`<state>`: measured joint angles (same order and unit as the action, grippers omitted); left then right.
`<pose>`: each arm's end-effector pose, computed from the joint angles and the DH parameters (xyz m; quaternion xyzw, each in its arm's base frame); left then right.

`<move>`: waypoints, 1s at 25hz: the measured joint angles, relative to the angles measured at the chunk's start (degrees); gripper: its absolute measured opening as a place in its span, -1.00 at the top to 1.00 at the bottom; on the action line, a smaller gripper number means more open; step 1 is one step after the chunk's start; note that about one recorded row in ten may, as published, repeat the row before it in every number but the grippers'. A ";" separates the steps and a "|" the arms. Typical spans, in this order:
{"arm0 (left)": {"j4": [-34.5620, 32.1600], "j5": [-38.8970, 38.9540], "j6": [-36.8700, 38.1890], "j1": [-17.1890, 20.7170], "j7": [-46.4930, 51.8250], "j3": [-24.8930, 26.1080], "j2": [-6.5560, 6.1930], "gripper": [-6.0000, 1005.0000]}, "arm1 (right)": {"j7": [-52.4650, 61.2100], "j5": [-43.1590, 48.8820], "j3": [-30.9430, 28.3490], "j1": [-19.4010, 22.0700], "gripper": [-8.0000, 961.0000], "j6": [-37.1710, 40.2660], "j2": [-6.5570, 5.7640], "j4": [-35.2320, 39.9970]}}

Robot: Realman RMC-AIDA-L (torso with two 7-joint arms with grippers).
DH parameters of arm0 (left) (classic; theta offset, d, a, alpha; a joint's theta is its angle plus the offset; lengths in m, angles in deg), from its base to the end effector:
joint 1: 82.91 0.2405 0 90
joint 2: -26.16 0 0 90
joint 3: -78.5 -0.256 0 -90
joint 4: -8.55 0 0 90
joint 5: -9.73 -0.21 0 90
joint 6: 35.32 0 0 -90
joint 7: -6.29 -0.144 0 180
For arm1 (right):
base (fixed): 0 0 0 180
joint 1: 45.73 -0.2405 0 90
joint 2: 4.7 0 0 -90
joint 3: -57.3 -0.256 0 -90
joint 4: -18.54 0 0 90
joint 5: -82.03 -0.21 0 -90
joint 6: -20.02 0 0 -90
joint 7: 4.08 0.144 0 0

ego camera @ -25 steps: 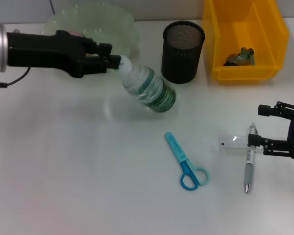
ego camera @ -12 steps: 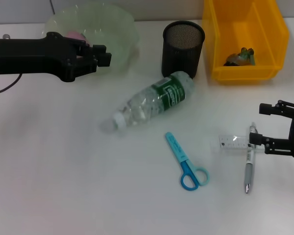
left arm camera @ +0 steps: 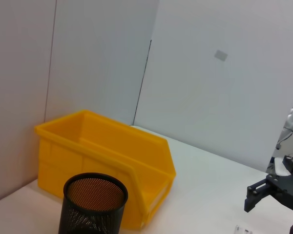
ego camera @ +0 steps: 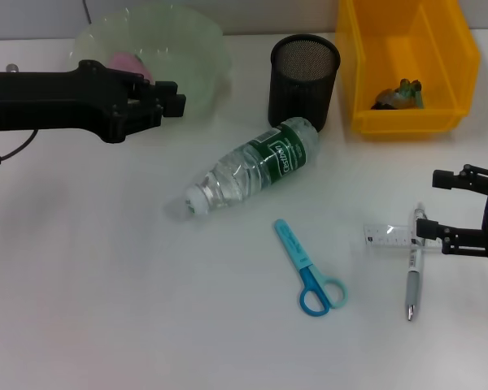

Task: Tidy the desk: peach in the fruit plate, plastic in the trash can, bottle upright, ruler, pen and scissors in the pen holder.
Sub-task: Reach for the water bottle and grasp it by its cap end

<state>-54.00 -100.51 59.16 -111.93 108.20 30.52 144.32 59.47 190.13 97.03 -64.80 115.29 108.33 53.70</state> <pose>-0.2040 0.3467 0.0580 -0.9473 -0.2001 -0.2177 0.1233 0.3243 0.2750 0.0416 -0.9385 0.1611 0.2423 0.1858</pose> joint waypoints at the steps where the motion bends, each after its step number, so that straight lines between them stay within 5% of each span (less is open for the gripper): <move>1: 0.00 0.00 0.00 0.00 0.00 0.00 0.00 0.49 | 0.00 0.00 0.00 0.00 -0.73 0.03 0.00 0.00; 25: 0.83 0.57 -0.10 0.21 -0.78 -0.05 -0.01 0.33 | 0.14 0.01 -0.08 -0.04 -0.73 0.37 0.00 0.01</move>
<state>-53.17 -99.94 59.07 -111.71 107.42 30.47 144.32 59.62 190.13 96.94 -64.84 115.67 108.33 53.70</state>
